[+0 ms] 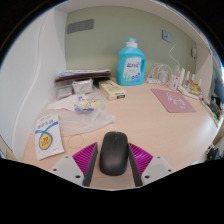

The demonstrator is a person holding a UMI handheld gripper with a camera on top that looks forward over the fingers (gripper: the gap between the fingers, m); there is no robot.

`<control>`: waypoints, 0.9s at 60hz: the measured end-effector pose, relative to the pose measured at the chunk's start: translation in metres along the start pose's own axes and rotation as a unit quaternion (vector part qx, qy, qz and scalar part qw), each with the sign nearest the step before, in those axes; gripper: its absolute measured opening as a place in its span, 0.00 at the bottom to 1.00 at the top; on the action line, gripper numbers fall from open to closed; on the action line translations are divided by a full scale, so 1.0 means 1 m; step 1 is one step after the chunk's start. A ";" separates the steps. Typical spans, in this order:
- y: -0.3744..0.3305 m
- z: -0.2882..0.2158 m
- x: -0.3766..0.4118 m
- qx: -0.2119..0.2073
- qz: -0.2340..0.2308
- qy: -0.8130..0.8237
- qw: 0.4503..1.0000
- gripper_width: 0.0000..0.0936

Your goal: Arrange mouse

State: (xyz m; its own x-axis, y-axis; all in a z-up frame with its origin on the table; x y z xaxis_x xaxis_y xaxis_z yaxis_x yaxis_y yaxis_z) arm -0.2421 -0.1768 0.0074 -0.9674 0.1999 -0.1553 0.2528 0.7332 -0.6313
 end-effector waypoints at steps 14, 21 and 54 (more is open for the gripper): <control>0.001 -0.002 0.004 0.004 -0.027 -0.021 0.999 0.42; -0.002 -0.009 -0.001 0.001 -0.052 -0.037 0.998 0.38; 0.111 -0.278 -0.257 -0.136 -0.058 0.041 0.988 0.37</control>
State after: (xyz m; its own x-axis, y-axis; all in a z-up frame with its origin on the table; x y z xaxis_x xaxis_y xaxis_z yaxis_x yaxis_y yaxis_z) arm 0.0380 0.0340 0.1890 -0.9887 0.1477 -0.0244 0.1446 0.8997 -0.4118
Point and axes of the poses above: the point between the fingertips, and its own axes, seen from behind it with the camera up: x to the left, z down, y forward, the way the camera looks, the point moved 4 cm from there along -y, backward, against the way the camera looks, and after that the axes turned 11 degrees about z, right-handed, at the moved point
